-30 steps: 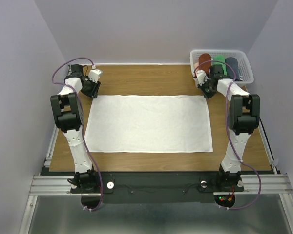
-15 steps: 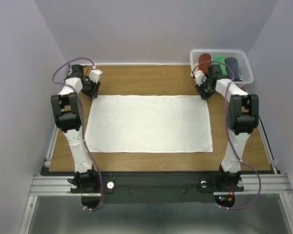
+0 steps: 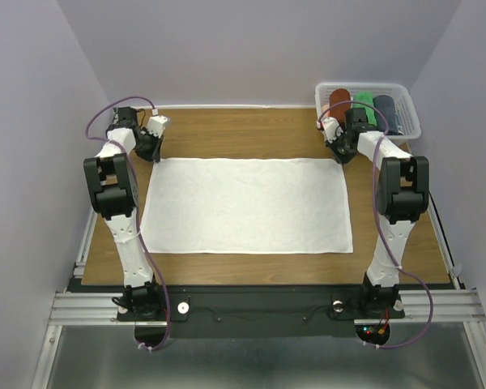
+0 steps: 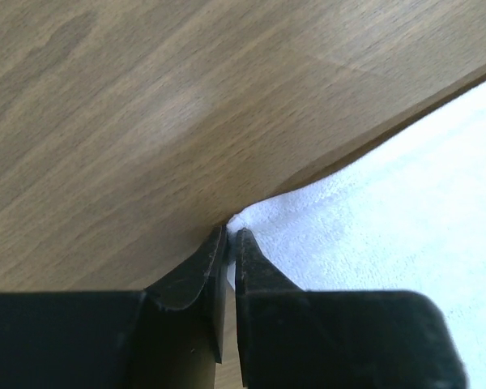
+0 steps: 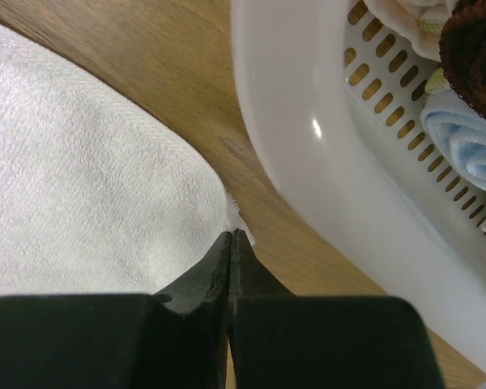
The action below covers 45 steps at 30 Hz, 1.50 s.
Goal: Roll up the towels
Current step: Fold the towel
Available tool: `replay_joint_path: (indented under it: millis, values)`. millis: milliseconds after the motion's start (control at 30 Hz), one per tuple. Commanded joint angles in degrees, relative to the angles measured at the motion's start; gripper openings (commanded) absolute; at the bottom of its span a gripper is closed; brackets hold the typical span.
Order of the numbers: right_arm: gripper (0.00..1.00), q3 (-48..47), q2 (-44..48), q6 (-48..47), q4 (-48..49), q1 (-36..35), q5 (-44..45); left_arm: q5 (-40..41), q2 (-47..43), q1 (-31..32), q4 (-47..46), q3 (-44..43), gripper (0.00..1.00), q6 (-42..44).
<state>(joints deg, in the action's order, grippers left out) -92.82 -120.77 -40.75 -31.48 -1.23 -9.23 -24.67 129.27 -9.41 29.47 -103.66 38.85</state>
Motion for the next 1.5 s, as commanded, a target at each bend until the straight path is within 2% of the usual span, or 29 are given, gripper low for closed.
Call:
replay_joint_path:
  millis: [0,233,467,667,700,733,867,933,1000,1033,1167,1200,1333,1367,1433,1467]
  values:
    - [0.0,-0.35,4.05,-0.38,1.69,-0.52,-0.17,-3.71,-2.61,-1.57,1.73,-2.17,0.0,-0.09]
    - [0.0,2.19,9.32,-1.43,1.69,-0.44,0.35,-7.5,-9.55,-4.73,3.04,-1.2,0.0,3.85]
    - [0.01,4.66,14.77,-2.49,1.6,0.18,-0.7,-11.71,-16.59,-7.02,4.89,4.42,0.0,8.87]
    - [0.01,12.91,24.94,-4.42,0.99,0.27,-2.37,-17.69,-25.2,-11.15,12.61,11.27,0.0,20.28]
    - [0.01,15.71,26.36,-4.68,0.46,0.27,-2.63,-18.39,-26.43,-11.77,16.19,13.11,0.0,22.3]
    - [0.01,17.04,28.03,-5.04,0.11,0.18,-2.89,-18.49,-28.44,-12.56,18.32,14.0,0.0,27.45]
    - [0.01,23.98,35.5,-7.58,-2.7,0.18,-4.56,-16.83,-34.16,-14.32,28.87,20.5,0.0,40.38]
    - [0.0,26.18,39.28,-8.64,-6.29,0.27,-5.61,-12.97,-38.1,-14.5,31.69,26.64,0.0,43.66]
    - [0.01,29.44,41.05,-10.04,-8.85,0.27,-7.46,-9.98,-40.58,-14.67,31.52,31.39,0.0,46.57]
    - [0.01,31.62,41.58,-10.22,-10.95,0.18,-8.51,-6.57,-42.59,-14.67,27.95,38.02,0.0,46.06]
    - [0.01,32.71,38.79,-8.57,-11.76,-1.84,-8.43,-5.65,-43.76,-14.58,23.8,43.53,0.0,44.74]
    - [0.02,32.0,37.81,-7.51,-10.97,-2.28,-8.61,-6.09,-43.41,-14.5,21.0,44.15,0.0,42.47]
    - [0.2,26.21,32.63,-1.53,-6.58,-6.48,-5.71,-7.15,-39.99,-14.58,14.83,43.72,0.0,36.32]
    - [0.29,24.8,29.48,0.65,-6.14,-7.02,-4.84,-7.24,-39.11,-14.5,14.04,43.11,0.0,35.43]
    - [0.32,19.71,25.52,3.65,-6.04,-7.38,-4.65,-7.5,-36.64,-14.5,12.63,41.09,0.0,33.23]
    - [0.37,18.21,22.1,6.53,-6.04,-7.47,-3.7,-7.42,-36.03,-14.5,12.36,40.56,0.0,32.78]
